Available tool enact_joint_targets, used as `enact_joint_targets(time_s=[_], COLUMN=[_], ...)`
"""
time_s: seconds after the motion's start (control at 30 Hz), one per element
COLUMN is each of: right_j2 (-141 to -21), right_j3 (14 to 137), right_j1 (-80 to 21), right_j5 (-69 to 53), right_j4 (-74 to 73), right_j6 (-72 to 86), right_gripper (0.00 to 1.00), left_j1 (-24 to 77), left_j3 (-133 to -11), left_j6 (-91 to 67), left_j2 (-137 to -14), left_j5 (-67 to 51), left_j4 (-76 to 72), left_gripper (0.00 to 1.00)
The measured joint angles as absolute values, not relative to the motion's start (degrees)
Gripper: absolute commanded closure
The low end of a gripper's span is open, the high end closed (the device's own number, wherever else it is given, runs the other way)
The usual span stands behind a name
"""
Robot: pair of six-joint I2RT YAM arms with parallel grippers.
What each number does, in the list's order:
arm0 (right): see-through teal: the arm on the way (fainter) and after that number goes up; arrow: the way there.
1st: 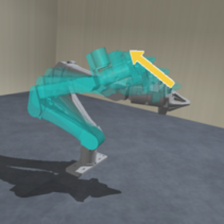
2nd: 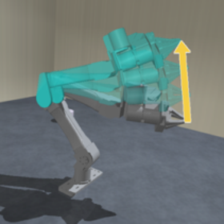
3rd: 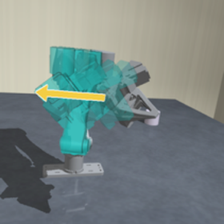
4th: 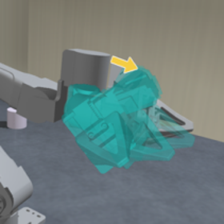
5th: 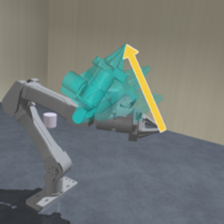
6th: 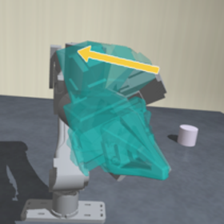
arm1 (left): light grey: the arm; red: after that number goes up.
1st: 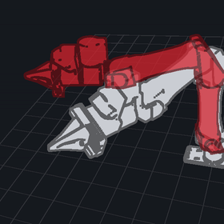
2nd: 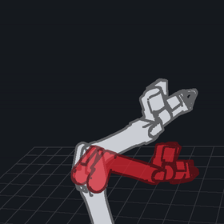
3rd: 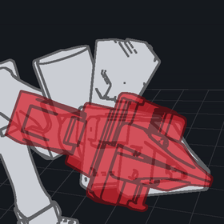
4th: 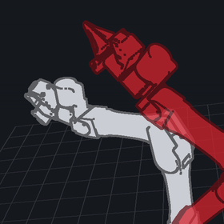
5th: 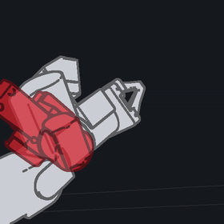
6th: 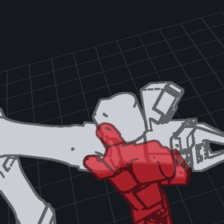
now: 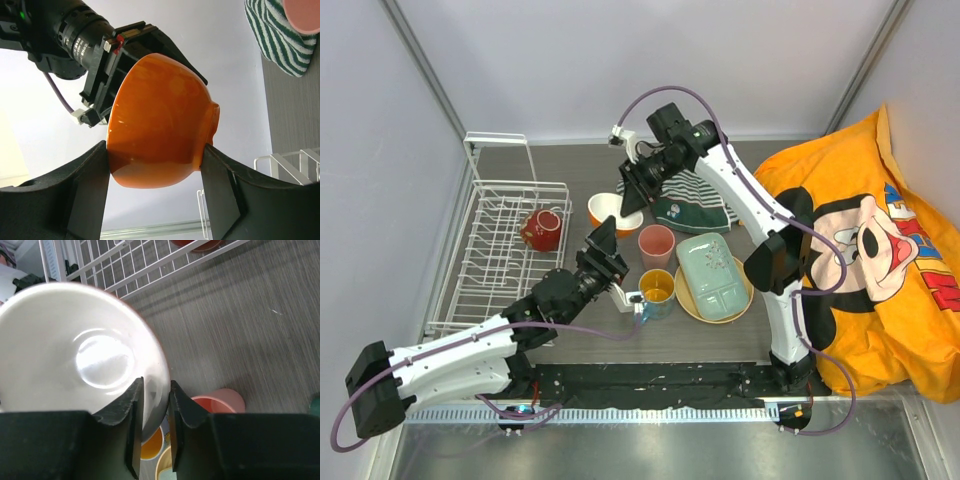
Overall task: Unload the mixed dishes from the dish rack
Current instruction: Place the bowl at the center of the board.
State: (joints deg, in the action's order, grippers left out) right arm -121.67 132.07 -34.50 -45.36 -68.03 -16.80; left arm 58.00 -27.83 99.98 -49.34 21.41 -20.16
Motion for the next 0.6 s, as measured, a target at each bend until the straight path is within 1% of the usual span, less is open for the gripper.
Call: enact_joint_targets(time_s=[0.03,0.07,0.1,0.2,0.6], right_j2=[-121.67,-121.67,-121.67,-121.89,-121.89], right_j3=[132.07,132.07,132.07,132.07,131.2], right_j1=[-34.39,-34.3,-34.24,-34.35,-34.37], right_j5=[-45.1,-44.93,-44.75,-44.42,-44.16], right_j4=[-67.85,-67.55,-67.4,-66.83,-66.46], right_j6=[-16.43,-15.46,-14.48,-12.84,-12.91], right_gripper=[0.85,0.94,0.99,0.99,0.99], left_j1=[58.0,58.04,58.17,58.81,58.3], left_j3=[-27.83,-27.81,-27.81,-27.57,-27.07], left_j6=[100.07,101.03,101.38,102.67,102.45], left_j2=[-49.32,-49.32,-49.36,-49.45,-49.34], left_j5=[21.39,20.82,20.25,17.85,16.95], left_j4=[-20.27,-20.03,-19.81,-18.74,-18.61], left_gripper=[1.0,1.0,1.0,1.0,1.0])
